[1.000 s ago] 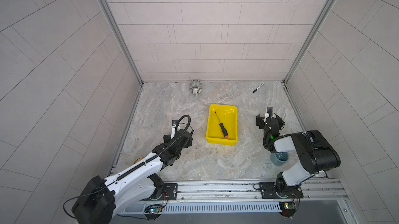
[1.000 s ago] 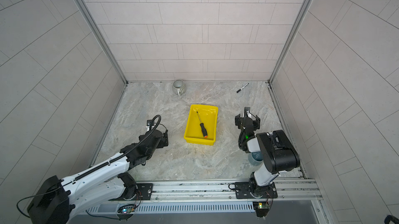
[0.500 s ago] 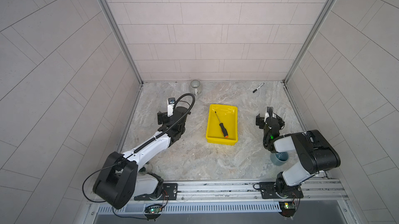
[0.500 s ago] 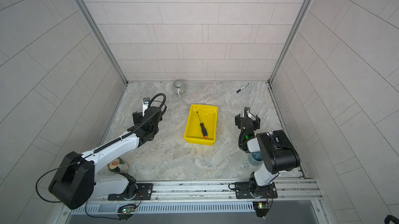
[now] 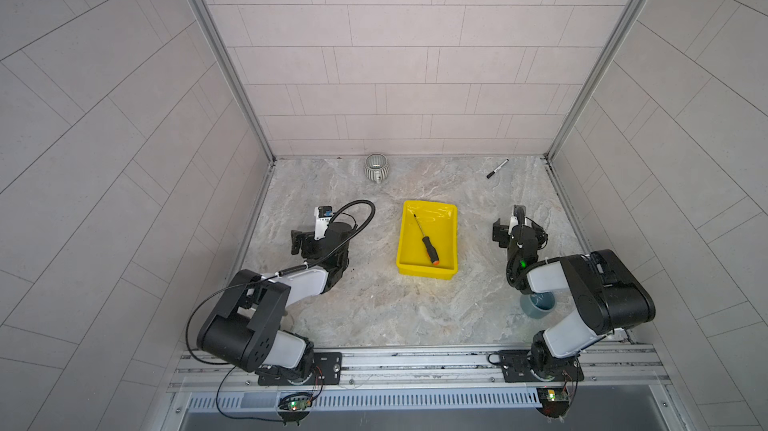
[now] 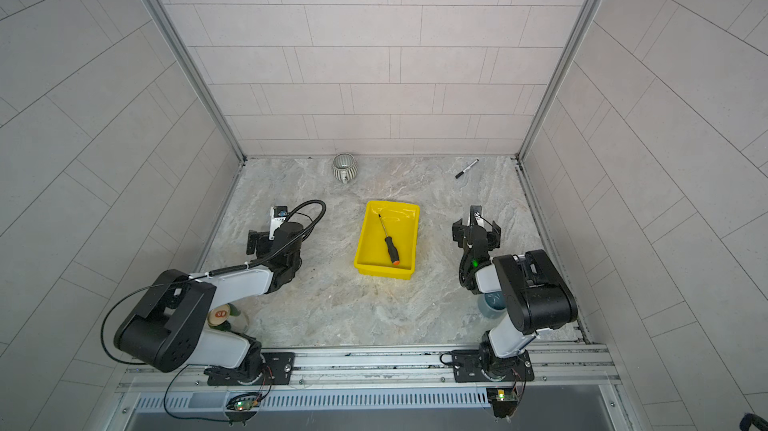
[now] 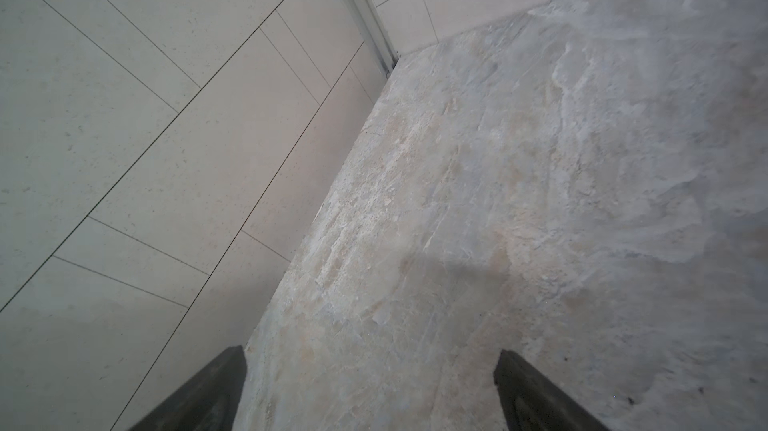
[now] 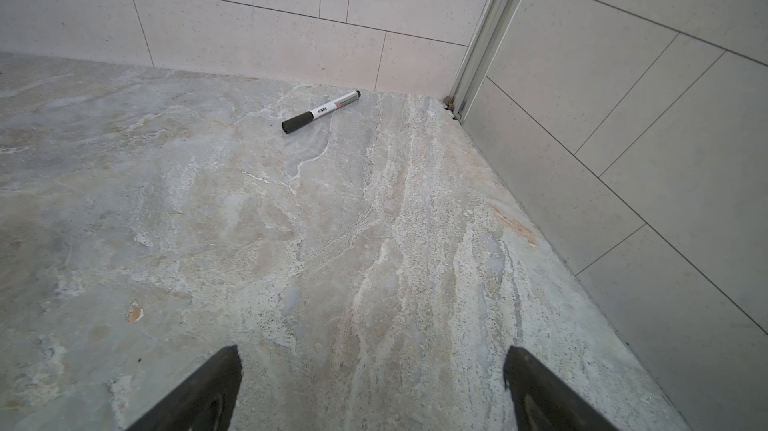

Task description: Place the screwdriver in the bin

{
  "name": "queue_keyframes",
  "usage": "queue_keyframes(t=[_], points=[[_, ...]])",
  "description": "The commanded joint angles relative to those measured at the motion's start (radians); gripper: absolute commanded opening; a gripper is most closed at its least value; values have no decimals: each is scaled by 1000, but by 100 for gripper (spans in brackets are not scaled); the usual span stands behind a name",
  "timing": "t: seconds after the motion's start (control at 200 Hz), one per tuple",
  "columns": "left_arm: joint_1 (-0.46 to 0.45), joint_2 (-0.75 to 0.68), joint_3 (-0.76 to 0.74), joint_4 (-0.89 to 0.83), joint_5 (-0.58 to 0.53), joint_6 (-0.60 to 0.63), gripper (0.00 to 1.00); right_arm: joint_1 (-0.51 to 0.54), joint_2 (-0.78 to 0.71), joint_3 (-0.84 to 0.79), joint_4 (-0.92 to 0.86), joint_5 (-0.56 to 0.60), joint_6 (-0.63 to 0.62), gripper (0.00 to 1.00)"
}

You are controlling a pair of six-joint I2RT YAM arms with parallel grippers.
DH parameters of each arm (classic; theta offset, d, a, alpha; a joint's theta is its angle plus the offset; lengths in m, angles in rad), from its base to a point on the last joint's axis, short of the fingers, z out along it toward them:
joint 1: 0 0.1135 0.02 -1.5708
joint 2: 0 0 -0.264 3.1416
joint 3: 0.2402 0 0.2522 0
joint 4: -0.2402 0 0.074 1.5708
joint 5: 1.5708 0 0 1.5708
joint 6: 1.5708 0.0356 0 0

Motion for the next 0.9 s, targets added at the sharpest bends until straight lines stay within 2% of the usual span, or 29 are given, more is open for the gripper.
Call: queue_keyframes(t=[0.0,0.245,0.595,0.681,0.746,0.831,0.896], points=[[56,-43,-40,119,86,-6,100,-3,1,0,23,-1,-12,99],[170,-41,-104,306,308,-98,100,-3,1,-1,23,-1,-13,99],[176,25,-91,345,383,-48,100,-4,2,2,23,-1,-14,100],[193,132,-156,577,406,-58,100,-3,2,1,22,-1,-13,100],[185,234,-216,829,427,7,100,-3,2,2,22,-1,-13,99],[179,167,-201,688,410,-26,100,-3,2,2,22,-2,-12,99],[180,181,-149,623,398,-24,100,-4,1,2,21,-2,-12,99]])
